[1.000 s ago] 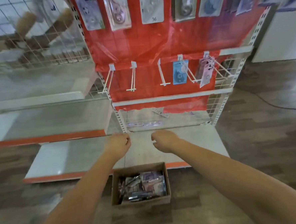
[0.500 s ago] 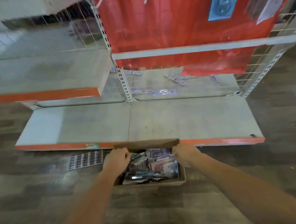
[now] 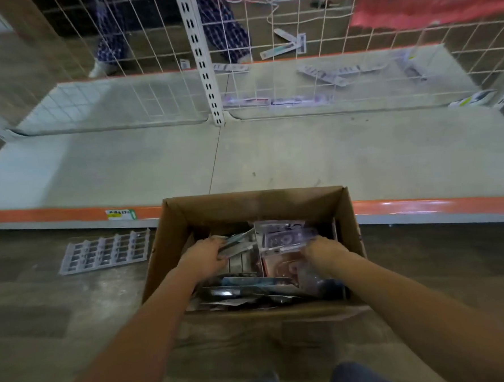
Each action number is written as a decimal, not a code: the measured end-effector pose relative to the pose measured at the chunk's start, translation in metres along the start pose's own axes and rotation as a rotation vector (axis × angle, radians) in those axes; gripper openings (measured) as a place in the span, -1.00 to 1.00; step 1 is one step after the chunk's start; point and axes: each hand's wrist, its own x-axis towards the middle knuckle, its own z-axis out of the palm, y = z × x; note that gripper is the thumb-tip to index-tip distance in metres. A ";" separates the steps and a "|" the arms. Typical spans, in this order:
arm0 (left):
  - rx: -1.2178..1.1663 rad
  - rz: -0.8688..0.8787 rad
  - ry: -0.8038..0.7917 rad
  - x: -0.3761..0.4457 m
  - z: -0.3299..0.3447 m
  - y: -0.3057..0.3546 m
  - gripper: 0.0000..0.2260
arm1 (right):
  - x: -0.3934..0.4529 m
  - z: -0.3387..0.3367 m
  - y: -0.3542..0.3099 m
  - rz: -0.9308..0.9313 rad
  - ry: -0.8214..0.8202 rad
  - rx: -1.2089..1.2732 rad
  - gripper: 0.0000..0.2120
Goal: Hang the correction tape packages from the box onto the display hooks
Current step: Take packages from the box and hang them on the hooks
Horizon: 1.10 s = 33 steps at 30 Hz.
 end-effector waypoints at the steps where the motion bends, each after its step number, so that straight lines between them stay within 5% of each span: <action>1: 0.011 0.013 -0.001 0.006 0.006 -0.001 -0.62 | 0.008 0.008 0.000 0.000 0.049 -0.042 -0.65; 10: 0.102 -0.013 0.040 0.032 0.044 -0.009 -0.65 | 0.031 0.041 -0.002 -0.071 0.306 -0.256 -0.70; 17: -0.569 -0.044 0.316 0.020 0.037 -0.015 -0.81 | 0.020 0.039 0.002 -0.068 0.319 -0.066 -0.71; 22: -1.025 -0.052 0.423 0.009 0.029 -0.002 -0.82 | 0.013 0.026 0.001 -0.148 0.379 0.279 -0.91; 27: -1.152 -0.055 0.451 0.016 0.019 0.003 -0.89 | 0.008 0.005 0.005 -0.223 0.411 0.682 -0.98; 33: -1.341 -0.075 0.406 0.034 0.015 0.010 -0.86 | 0.012 -0.018 0.013 -0.181 0.523 0.793 -0.93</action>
